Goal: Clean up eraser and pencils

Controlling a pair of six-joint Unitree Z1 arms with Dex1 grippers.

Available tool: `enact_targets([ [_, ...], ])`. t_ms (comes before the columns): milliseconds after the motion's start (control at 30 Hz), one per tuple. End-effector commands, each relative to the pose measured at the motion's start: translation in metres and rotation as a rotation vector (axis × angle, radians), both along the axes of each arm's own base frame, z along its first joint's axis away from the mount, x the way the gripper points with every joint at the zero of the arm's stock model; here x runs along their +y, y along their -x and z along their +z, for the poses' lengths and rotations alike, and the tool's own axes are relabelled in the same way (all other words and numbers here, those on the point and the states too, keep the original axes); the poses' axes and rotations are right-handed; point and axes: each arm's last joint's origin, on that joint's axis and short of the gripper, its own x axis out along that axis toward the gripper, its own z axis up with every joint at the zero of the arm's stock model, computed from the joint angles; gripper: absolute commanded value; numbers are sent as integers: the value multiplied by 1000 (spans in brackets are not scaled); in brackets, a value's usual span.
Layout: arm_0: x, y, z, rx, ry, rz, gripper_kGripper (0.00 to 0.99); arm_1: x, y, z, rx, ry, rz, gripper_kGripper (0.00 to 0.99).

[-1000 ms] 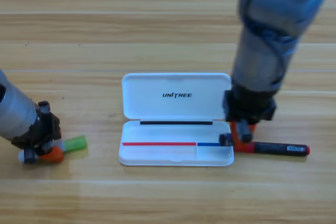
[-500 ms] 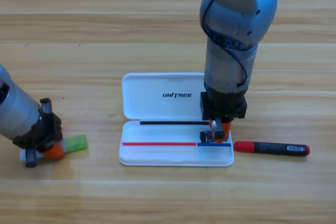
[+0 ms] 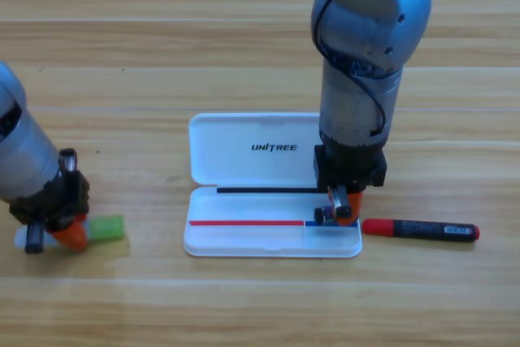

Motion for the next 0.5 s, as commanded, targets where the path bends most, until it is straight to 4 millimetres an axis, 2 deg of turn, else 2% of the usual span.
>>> enact_targets([
  [33, 3, -3, 13, 20, -8, -17, 72, 9, 5, -24, 58, 38, 11, 0],
  [167, 3, -3, 22, 18, -7, -25, 72, 10, 5, -23, 59, 33, 11, 0],
  [200, 3, -2, 24, 18, -7, -27, 74, 10, 5, -23, 60, 33, 11, 52],
  [233, 4, -1, 25, 18, -4, -27, 74, 10, 5, -23, 61, 34, 11, 192],
  [300, 5, 1, 27, 21, 0, -28, 74, 10, 5, -23, 61, 34, 11, 580],
  [333, 6, 2, 27, 19, 3, -29, 74, 10, 6, -23, 61, 32, 11, 738],
  [367, 6, 3, 28, 20, 4, -29, 78, 10, 6, -22, 66, 26, 11, 793],
  [500, 6, 4, 26, 29, 1, -30, 75, 10, 9, -15, 69, 9, 14, 807],
])
